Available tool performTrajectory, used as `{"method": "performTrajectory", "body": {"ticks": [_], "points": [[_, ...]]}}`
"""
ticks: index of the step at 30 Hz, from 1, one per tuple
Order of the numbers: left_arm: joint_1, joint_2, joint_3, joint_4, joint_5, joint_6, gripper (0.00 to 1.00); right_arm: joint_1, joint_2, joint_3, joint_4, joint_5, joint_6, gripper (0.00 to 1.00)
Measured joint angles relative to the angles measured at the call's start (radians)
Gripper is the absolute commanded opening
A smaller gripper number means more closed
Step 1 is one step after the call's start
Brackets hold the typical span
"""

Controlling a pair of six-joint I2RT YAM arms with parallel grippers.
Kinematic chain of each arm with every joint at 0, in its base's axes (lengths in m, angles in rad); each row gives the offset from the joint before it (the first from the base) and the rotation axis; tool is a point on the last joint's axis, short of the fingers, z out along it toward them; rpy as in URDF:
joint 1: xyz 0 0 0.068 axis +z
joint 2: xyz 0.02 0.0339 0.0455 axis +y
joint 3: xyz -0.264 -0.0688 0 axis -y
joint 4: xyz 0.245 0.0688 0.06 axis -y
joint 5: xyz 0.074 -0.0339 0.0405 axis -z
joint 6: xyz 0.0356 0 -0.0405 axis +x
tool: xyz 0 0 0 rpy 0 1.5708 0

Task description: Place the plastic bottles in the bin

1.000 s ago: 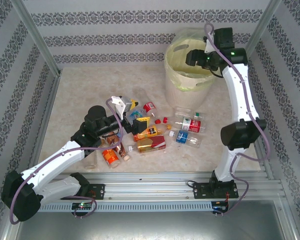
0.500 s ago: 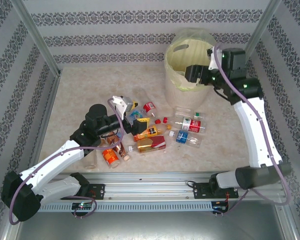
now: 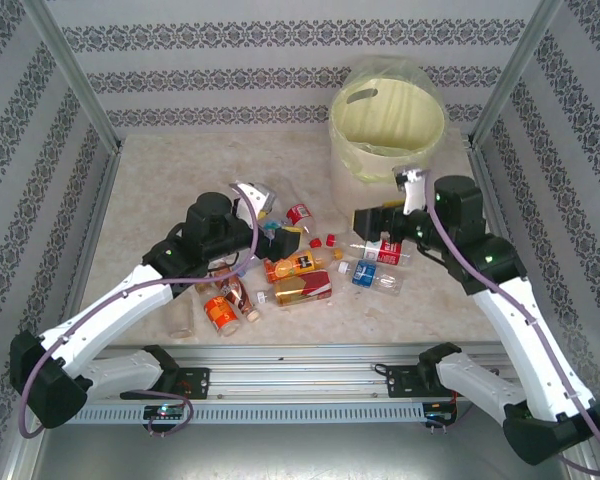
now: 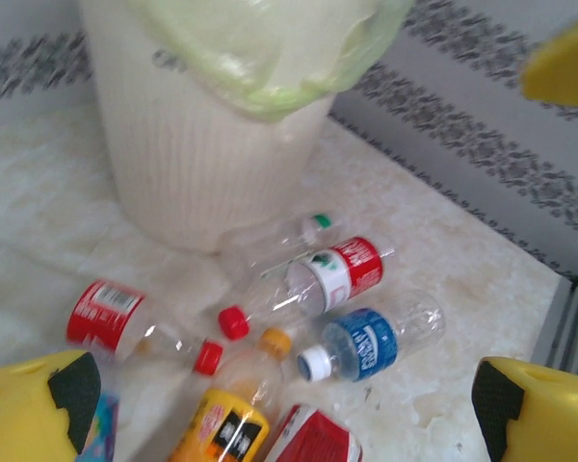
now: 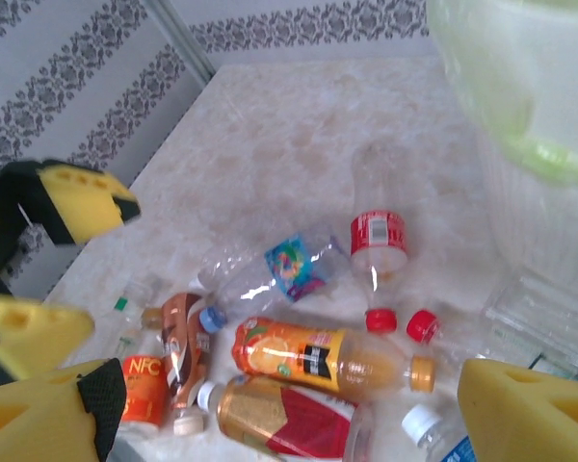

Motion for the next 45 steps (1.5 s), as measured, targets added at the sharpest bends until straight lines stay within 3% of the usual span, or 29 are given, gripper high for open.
{"method": "performTrajectory", "body": {"ticks": [11, 21, 28, 45], "points": [[0.0, -0.057, 0.049, -0.499, -0.272, -0.367, 1.0, 0.054, -0.121, -0.217, 0.016, -0.148, 0.057, 0.98], [0.0, -0.104, -0.034, -0.826, -0.329, -0.723, 1.0, 0.084, -0.203, -0.273, 0.017, -0.174, 0.074, 0.98], [-0.001, -0.016, -0.051, -0.903, -0.332, -0.83, 0.9, 0.085, -0.205, -0.274, 0.017, -0.168, 0.074, 0.98], [-0.006, 0.068, -0.19, -0.876, -0.258, -0.917, 0.82, 0.085, -0.221, -0.28, 0.008, -0.151, 0.074, 0.98]]}}
